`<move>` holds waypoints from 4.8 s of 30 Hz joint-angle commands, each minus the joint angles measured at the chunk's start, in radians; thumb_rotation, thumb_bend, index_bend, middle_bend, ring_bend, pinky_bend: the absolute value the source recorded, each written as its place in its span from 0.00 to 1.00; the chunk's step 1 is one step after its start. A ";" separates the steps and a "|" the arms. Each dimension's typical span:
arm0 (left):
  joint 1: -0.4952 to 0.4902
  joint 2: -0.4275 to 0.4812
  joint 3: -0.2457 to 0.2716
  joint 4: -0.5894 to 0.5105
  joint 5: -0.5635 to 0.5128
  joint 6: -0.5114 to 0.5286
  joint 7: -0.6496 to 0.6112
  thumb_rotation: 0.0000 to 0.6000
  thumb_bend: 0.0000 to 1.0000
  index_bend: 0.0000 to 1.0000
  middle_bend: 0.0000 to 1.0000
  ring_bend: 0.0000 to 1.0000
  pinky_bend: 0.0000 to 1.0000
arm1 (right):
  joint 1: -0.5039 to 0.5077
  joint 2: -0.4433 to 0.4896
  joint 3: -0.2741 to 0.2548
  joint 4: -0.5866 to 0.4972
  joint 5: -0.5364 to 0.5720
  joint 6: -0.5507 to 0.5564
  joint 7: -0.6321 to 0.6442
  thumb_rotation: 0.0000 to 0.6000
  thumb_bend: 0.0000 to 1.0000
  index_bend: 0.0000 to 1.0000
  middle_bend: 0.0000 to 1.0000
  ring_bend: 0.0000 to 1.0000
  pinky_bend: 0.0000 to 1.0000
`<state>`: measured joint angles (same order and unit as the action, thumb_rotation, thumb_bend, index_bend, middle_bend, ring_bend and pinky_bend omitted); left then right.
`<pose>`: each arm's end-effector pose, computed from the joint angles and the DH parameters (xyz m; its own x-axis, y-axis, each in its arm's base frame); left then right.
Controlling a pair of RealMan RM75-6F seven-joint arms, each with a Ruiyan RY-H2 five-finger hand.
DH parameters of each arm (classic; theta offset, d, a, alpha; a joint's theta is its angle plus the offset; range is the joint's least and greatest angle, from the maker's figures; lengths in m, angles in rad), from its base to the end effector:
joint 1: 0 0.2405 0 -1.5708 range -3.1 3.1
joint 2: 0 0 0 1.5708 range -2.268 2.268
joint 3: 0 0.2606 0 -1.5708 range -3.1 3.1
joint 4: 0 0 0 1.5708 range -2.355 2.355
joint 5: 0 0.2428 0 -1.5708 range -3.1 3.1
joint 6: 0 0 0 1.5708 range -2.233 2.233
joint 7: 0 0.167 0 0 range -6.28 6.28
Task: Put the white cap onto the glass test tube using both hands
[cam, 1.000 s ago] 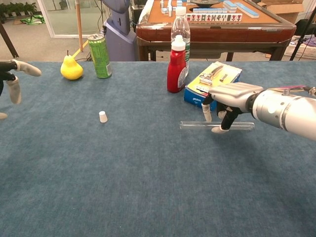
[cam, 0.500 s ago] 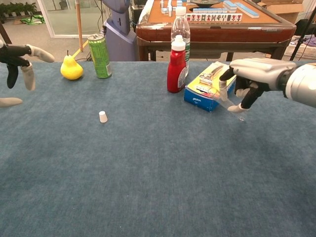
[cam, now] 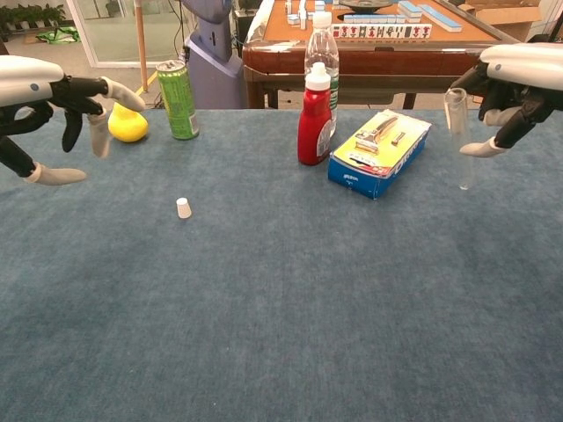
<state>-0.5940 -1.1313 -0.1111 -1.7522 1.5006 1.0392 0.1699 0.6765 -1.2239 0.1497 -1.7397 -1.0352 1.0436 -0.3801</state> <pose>-0.1665 0.3280 0.0536 0.5353 0.1354 0.8337 0.7498 -0.5307 -0.3952 -0.1788 -0.3649 0.0414 0.4845 -0.2067 0.8500 -0.8641 -0.2646 0.4281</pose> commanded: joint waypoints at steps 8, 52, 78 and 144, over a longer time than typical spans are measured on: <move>-0.044 -0.028 -0.009 0.018 -0.018 -0.044 -0.005 1.00 0.25 0.16 0.49 0.54 0.83 | 0.000 0.052 -0.001 -0.033 0.050 -0.013 -0.049 1.00 0.99 0.78 1.00 1.00 1.00; -0.528 -0.245 0.149 0.299 -0.936 -0.447 0.330 1.00 0.35 0.18 0.99 1.00 1.00 | 0.022 0.050 -0.019 0.002 0.121 -0.054 -0.068 1.00 1.00 0.78 1.00 1.00 1.00; -0.530 -0.237 0.187 0.256 -0.913 -0.376 0.317 1.00 0.35 0.18 0.97 1.00 1.00 | 0.017 0.055 -0.027 -0.006 0.128 -0.048 -0.071 1.00 1.00 0.78 1.00 1.00 1.00; -0.378 -0.312 0.149 0.284 -0.651 -0.192 0.294 1.00 0.33 0.35 0.95 0.98 1.00 | 0.013 0.065 -0.037 -0.023 0.128 -0.050 -0.070 1.00 1.00 0.79 1.00 1.00 1.00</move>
<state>-0.9742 -1.4399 0.0410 -1.4711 0.8462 0.8467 0.4613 0.6899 -1.1593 0.1126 -1.7627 -0.9078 0.9939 -0.4495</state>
